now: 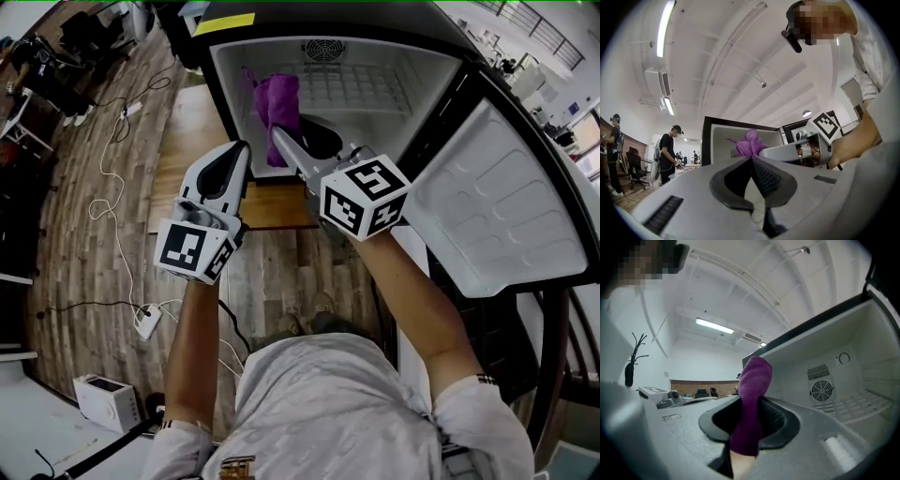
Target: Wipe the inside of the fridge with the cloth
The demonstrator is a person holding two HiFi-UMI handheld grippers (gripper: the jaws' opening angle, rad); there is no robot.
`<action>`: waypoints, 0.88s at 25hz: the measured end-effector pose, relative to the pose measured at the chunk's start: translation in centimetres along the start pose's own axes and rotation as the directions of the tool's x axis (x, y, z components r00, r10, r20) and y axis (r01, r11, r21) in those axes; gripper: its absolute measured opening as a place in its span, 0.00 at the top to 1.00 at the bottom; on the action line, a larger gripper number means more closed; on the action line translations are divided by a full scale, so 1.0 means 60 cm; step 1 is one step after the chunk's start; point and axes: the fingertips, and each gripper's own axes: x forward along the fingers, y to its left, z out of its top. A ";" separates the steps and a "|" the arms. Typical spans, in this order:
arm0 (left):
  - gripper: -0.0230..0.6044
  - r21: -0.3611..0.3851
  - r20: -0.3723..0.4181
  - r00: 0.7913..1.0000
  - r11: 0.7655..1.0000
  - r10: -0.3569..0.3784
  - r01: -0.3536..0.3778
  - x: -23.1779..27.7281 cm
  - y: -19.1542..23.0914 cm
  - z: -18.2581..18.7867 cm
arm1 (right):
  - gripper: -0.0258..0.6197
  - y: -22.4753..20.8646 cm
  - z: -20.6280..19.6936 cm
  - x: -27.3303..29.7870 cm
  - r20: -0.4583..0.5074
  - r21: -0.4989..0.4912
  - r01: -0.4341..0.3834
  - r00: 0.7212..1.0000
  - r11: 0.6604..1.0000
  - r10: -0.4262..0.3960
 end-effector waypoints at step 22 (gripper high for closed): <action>0.96 0.033 -0.019 0.997 0.996 0.079 -0.078 0.056 0.051 -0.014 | 0.79 -0.099 0.021 0.187 -0.046 0.503 -0.075 0.993 0.861 0.113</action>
